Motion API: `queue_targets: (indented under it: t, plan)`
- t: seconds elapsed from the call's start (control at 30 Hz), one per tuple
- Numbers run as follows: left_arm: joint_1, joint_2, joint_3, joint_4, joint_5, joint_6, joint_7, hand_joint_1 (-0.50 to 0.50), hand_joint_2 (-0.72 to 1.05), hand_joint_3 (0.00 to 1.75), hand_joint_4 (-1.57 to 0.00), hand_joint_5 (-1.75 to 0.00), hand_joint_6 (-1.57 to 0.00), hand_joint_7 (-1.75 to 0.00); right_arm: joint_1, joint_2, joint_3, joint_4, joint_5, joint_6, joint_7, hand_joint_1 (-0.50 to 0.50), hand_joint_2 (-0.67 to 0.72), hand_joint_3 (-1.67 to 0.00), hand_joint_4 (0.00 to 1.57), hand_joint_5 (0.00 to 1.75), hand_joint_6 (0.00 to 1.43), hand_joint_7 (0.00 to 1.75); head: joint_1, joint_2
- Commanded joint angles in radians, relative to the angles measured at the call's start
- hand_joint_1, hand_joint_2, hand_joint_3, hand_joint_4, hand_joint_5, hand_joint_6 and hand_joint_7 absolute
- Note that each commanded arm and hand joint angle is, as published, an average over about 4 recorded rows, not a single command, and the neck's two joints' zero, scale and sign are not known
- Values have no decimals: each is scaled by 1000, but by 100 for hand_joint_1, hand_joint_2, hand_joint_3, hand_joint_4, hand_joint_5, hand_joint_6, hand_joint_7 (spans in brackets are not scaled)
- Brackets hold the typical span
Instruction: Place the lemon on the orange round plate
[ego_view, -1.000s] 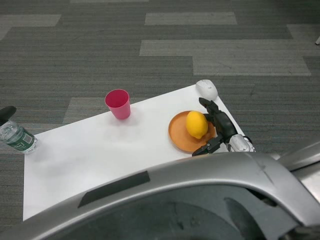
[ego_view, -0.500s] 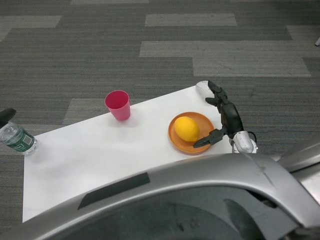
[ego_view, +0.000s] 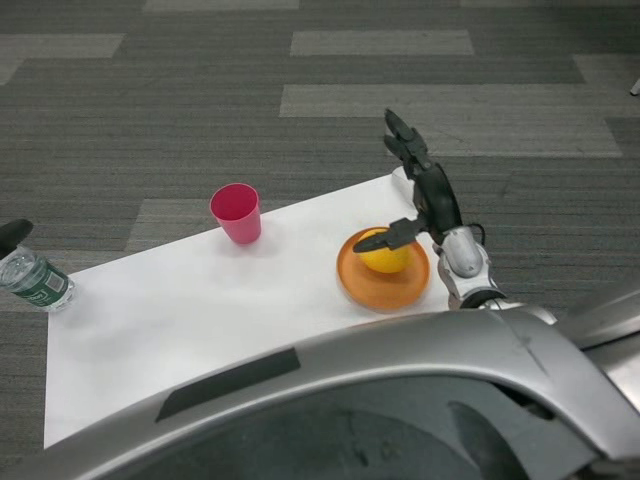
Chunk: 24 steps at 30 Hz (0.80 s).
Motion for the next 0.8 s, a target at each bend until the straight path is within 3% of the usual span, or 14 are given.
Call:
queue_targets:
  t: [0.03, 0.17, 0.4, 0.6, 0.8]
  plan:
    - [-24, -8, 4, 1, 3, 0, 3, 50, 96, 9, -6, 0, 0, 0, -49, -4, 75, -53, 56, 2, -6, 29, -16, -28, 0, 48, 0, 7, 19, 4]
    - [-24, -8, 4, 1, 3, 0, 3, 50, 96, 9, -7, 0, 0, 0, -75, -6, 150, -70, 107, 2, -11, 32, -27, -32, 0, 48, 0, 7, 49, 8]
    - [-23, -8, 3, -2, 3, 0, 3, 50, 96, 4, -5, 0, 0, 0, -107, -3, 225, -112, 129, 2, -23, 33, -29, -32, 0, 48, 0, 7, 217, 21]
    - [-19, -8, 1, -7, 4, -2, 3, 50, 96, 9, -5, 0, 0, 0, -125, -1, 251, -130, 129, 2, -29, 33, -29, -32, 0, 48, 0, 7, 355, 35]
    - [-14, -10, 1, -9, 4, -5, 3, 50, 96, 9, -4, 0, 0, 0, -124, 2, 253, -146, 136, 3, -39, 33, -29, -36, 0, 48, 0, 7, 422, 61]
